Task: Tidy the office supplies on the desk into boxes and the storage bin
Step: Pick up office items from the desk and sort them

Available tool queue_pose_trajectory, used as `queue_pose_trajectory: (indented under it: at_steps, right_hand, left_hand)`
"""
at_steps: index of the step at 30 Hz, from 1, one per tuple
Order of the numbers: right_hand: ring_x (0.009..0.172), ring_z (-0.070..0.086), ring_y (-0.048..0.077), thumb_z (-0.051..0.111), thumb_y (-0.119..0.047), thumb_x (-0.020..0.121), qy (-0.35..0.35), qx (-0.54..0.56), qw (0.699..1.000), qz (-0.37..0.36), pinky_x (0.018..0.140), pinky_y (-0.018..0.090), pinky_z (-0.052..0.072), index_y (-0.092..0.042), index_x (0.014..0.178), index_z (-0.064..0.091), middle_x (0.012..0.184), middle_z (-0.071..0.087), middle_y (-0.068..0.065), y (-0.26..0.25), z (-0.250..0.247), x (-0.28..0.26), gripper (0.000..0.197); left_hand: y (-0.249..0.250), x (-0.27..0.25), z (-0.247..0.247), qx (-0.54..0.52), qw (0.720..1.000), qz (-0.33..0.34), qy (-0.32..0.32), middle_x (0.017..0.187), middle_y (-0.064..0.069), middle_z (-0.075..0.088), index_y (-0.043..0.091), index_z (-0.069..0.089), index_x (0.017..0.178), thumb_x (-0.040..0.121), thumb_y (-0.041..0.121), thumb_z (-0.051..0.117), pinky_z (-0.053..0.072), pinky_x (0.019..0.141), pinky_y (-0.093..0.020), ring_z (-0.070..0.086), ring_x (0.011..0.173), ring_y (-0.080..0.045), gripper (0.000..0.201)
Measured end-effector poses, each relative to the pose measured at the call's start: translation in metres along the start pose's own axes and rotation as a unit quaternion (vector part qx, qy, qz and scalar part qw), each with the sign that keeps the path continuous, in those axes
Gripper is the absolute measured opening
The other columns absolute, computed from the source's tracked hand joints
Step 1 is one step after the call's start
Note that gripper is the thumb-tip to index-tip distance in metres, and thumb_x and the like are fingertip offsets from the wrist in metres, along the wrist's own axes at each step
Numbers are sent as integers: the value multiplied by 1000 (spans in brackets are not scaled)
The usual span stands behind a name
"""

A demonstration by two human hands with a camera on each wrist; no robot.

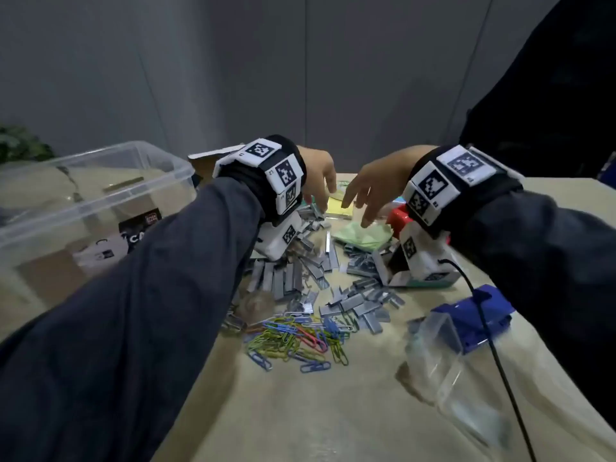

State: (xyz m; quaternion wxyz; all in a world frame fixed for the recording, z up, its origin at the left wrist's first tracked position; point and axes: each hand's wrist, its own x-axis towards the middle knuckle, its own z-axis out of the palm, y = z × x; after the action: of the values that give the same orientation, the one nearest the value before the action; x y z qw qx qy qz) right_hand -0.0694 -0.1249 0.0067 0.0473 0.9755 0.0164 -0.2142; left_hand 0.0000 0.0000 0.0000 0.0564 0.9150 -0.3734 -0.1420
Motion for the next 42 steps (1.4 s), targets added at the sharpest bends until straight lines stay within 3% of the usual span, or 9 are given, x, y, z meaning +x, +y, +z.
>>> queue_pose_trajectory:
  at_steps: [3, 8, 12, 15, 20, 23, 27, 31, 42]
  right_hand:
    - [117, 60, 22, 73, -23, 87, -19, 22, 999, -15, 91, 27, 43, -25, 141, 51, 134, 59, 4, -5, -1, 6, 59]
    - [115, 59, 17, 74, -19, 86, -19, 40, 998, -48, 83, 21, 38, -28, 134, 59, 128, 62, 2, -13, 4, 11, 51]
    - [111, 61, 17, 81, -26, 77, -26, 38, 997, -57, 93, 30, 47, -29, 122, 64, 118, 66, -2, -24, 11, 18, 48]
    - [99, 62, 16, 86, -41, 67, -24, 5, 999, -34, 87, 31, 48, -26, 109, 67, 107, 68, -4, -30, 14, 21, 49]
    - [94, 61, 18, 89, -53, 57, -33, -48, 998, -20, 85, 33, 49, -28, 102, 62, 105, 67, -3, -32, 21, 30, 58]
    - [90, 58, 15, 88, -57, 53, -22, -60, 998, -18, 88, 35, 50, -29, 98, 60, 102, 65, -6, -36, 28, 31, 60]
    - [88, 58, 15, 89, -50, 58, 17, -71, 994, -76, 77, 28, 46, -25, 92, 65, 99, 67, -4, -37, 32, 33, 48]
    - [91, 64, 16, 91, -41, 59, 35, -58, 992, -102, 80, 28, 49, -23, 84, 71, 91, 70, -5, -42, 30, 30, 37]
    - [90, 66, 16, 90, -28, 65, 43, -64, 993, -84, 87, 31, 53, -17, 96, 72, 94, 72, -3, -48, 31, 30, 37]
  left_hand:
    - [-7, -3, -3, 25, 1000, 1, 7, 111, -6, 69, 14, 61, 126, 85, 16, 73, 50, 59, -19, 67, 96, -20, 44]
    - [-26, -20, 1, 56, 995, 7, 82, 110, 2, 69, 21, 64, 125, 87, 16, 68, 50, 87, -32, 59, 95, -16, 39]
    - [-47, -31, 9, 0, 995, 15, 97, 102, 8, 70, 26, 67, 118, 84, 19, 71, 46, 62, -20, 57, 74, -2, 35]
    - [-51, -31, 12, -28, 997, 18, 75, 98, 9, 71, 28, 67, 115, 83, 21, 74, 37, 43, -11, 59, 70, 2, 33]
    - [-53, -27, 14, -27, 998, 10, 61, 96, 8, 71, 26, 68, 115, 82, 23, 76, 39, 54, -18, 63, 75, -3, 34]
    - [-50, -30, 15, -16, 997, 7, 73, 98, 6, 71, 25, 67, 113, 83, 23, 75, 39, 50, -18, 57, 54, 7, 31]
    - [-54, -37, 10, -16, 992, 16, 121, 89, 8, 71, 23, 72, 102, 83, 19, 74, 48, 67, -25, 56, 56, 9, 19]
    - [-52, -50, 10, 2, 995, 27, 97, 68, 7, 69, 20, 73, 80, 80, 19, 76, 40, 56, -22, 53, 43, 9, 3]
    - [-50, -56, 18, 13, 998, 31, 58, 73, 5, 71, 23, 74, 79, 78, 26, 79, 38, 56, -20, 59, 62, -2, 6]
